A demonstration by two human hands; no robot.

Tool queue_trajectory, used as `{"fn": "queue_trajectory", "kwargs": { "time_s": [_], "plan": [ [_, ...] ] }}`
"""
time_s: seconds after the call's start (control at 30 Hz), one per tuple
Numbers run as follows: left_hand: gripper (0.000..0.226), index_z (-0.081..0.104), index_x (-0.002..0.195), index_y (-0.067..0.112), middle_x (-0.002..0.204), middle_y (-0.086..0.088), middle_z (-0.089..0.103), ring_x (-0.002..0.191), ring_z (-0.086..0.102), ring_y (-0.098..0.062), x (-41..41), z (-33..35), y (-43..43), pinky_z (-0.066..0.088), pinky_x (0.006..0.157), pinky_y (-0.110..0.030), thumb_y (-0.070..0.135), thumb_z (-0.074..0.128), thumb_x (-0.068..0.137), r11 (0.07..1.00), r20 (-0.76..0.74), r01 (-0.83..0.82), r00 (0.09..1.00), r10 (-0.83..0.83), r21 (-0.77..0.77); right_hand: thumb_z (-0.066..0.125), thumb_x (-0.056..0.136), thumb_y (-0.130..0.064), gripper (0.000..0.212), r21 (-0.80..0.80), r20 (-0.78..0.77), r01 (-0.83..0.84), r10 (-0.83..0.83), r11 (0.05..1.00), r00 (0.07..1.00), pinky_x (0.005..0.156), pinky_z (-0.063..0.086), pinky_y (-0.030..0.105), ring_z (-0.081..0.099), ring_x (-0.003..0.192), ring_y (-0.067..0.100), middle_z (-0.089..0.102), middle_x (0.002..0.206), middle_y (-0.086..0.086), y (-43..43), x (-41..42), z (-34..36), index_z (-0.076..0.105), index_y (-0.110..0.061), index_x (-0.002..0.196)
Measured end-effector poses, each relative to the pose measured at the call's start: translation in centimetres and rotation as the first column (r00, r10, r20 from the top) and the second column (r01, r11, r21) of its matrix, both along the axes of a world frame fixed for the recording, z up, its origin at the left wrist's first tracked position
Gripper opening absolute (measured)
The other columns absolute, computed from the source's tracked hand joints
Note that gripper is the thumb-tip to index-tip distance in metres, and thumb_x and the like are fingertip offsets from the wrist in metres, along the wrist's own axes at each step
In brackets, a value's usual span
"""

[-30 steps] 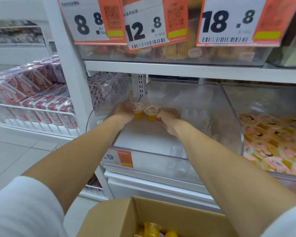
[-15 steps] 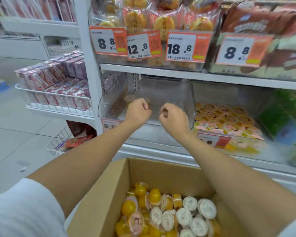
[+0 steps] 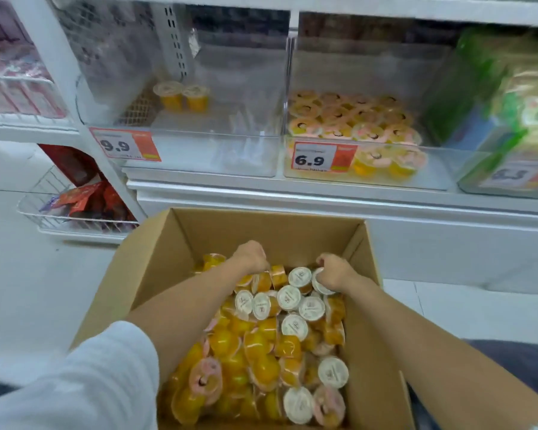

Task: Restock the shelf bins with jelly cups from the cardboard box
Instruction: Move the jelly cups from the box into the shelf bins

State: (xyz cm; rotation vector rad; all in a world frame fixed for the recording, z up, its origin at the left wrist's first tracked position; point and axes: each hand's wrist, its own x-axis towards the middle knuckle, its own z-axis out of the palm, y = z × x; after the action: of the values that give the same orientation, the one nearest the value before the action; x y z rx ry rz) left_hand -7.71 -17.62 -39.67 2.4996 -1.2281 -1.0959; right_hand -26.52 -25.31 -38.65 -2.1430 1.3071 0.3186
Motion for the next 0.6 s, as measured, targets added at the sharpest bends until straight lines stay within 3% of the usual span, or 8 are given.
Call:
{"fn": "queue_trajectory", "kwargs": {
  "time_s": [0.13,0.27,0.4,0.47,0.6],
  "plan": [
    [0.050,0.056,0.132,0.014,0.134,-0.007,0.057,0.121,0.055,-0.025,-1.9,-6.0,-1.4,0.048,0.096,-0.031,-0.002,0.057,0.085,0.988,0.067,0.147,0.987,-0.149,0.037,0.051,0.092,-0.009,0.036,0.083,-0.164,-0.091,0.103,0.992,0.981,0.091,0.048,0.032,0.056,0.114,0.027,0.057,0.127,0.012,0.1,-1.9,-5.6,0.053,-0.009,0.127],
    [0.065,0.046,0.140,0.030,0.139,0.000,0.053,0.123,0.052,-0.023,-3.3,-10.0,-3.0,0.047,0.100,-0.036,0.011,0.068,0.082,0.944,0.119,0.325,0.937,-0.329,0.052,0.053,0.091,-0.015,0.035,0.007,-0.268,-0.249,0.242,0.968,0.933,0.100,0.042,0.036,0.049,0.121,0.028,0.049,0.133,0.010,-0.2,-0.8,-9.1,0.055,-0.010,0.125],
    [0.080,0.038,0.143,0.037,0.140,0.001,0.047,0.133,0.038,-0.024,-4.7,-13.1,-3.0,0.025,0.115,-0.051,0.024,0.077,0.075,0.683,0.315,0.690,0.610,-0.727,0.239,0.062,0.088,-0.035,0.042,-0.088,-0.434,-0.469,0.390,0.879,0.812,0.110,0.027,0.039,0.040,0.129,0.028,0.048,0.136,0.009,-0.3,-0.7,-11.2,0.059,-0.016,0.125],
    [0.080,0.038,0.142,0.031,0.139,-0.001,0.047,0.134,0.037,-0.024,-4.6,-13.9,-2.8,0.020,0.116,-0.054,0.023,0.078,0.074,0.653,0.348,0.717,0.564,-0.749,0.244,0.063,0.085,-0.044,0.054,-0.066,-0.501,-0.532,0.433,0.844,0.750,0.114,0.018,0.041,0.033,0.134,0.029,0.042,0.141,0.010,0.0,-0.8,-11.9,0.055,-0.017,0.131],
    [0.067,0.044,0.133,0.025,0.134,0.001,0.053,0.126,0.042,-0.021,-4.0,-14.6,-2.3,0.035,0.109,-0.043,0.022,0.078,0.076,0.645,0.383,0.736,0.545,-0.746,0.208,0.056,0.092,-0.037,0.060,-0.090,-0.589,-0.646,0.482,0.758,0.648,0.117,0.014,0.043,0.029,0.136,0.030,0.036,0.144,0.013,0.7,-1.4,-12.6,0.039,-0.013,0.144]
  ]
}}
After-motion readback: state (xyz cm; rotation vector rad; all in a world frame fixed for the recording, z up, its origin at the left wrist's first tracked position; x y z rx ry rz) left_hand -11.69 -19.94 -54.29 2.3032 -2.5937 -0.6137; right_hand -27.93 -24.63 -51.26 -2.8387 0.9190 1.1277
